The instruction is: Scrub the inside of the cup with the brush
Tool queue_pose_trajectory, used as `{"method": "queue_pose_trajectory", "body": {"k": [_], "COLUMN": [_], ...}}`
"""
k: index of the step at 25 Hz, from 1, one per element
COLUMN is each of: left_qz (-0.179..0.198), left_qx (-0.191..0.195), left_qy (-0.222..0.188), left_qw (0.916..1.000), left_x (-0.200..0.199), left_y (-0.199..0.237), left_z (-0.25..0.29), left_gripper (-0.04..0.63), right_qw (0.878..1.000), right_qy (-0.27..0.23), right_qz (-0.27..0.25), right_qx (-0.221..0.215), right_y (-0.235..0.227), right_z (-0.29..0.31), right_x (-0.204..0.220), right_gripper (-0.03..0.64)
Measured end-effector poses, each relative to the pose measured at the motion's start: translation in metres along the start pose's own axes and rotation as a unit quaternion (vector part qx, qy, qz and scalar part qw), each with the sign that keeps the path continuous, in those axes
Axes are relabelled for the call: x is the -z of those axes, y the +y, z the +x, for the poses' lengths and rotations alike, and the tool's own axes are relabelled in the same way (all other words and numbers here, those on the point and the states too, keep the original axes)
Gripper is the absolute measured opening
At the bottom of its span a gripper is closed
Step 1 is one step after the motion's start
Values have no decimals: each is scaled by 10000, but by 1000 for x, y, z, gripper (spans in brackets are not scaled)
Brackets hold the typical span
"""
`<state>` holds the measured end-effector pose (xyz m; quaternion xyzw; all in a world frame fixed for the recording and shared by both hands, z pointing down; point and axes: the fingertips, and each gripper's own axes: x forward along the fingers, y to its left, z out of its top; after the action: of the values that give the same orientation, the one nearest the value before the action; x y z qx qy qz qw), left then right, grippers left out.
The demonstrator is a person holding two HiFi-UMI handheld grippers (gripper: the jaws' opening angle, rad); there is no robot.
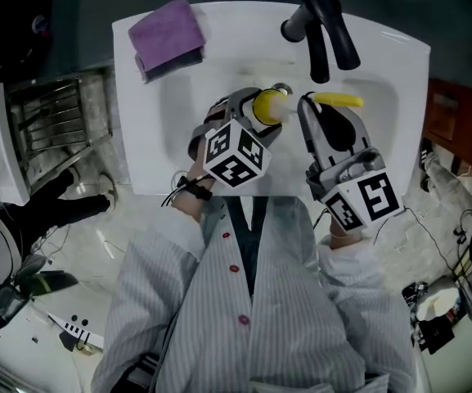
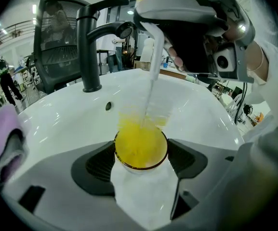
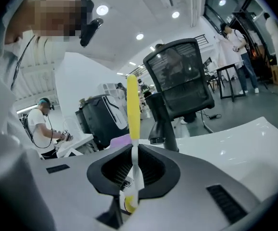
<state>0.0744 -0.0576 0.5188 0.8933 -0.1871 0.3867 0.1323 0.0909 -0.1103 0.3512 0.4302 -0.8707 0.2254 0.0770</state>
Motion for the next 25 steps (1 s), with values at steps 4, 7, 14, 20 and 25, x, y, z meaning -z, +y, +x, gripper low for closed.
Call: {"method": "queue_pose_trajectory", "body": {"k": [4, 7, 14, 20, 25], "left_qz": [1, -6, -38, -54, -51], "left_qx": [-3, -12, -30, -24, -17], "left_qy": [-21, -32, -124, -131, -122], "left_qw": [10000, 10000, 9999, 9999, 9999], "left_x": [-1, -1, -1, -1, -1], "left_y": [0, 1, 0, 0, 0], "left_z": [0, 0, -1, -1, -1], "left_gripper": [354, 353, 353, 353, 353], "right_qw": [9993, 9977, 9962, 9978, 9941], "right_qy": [82, 166, 302, 589, 759], "right_qz": [-375, -656, -813, -232, 718], "right_qx": [-47, -93, -111, -208, -302], "right_y": [-2, -4, -10, -16, -17], "right_z": [16, 23, 20, -2, -15], "right_x": [10, 18, 40, 51, 55], "right_gripper": [57, 57, 57, 55, 57]}}
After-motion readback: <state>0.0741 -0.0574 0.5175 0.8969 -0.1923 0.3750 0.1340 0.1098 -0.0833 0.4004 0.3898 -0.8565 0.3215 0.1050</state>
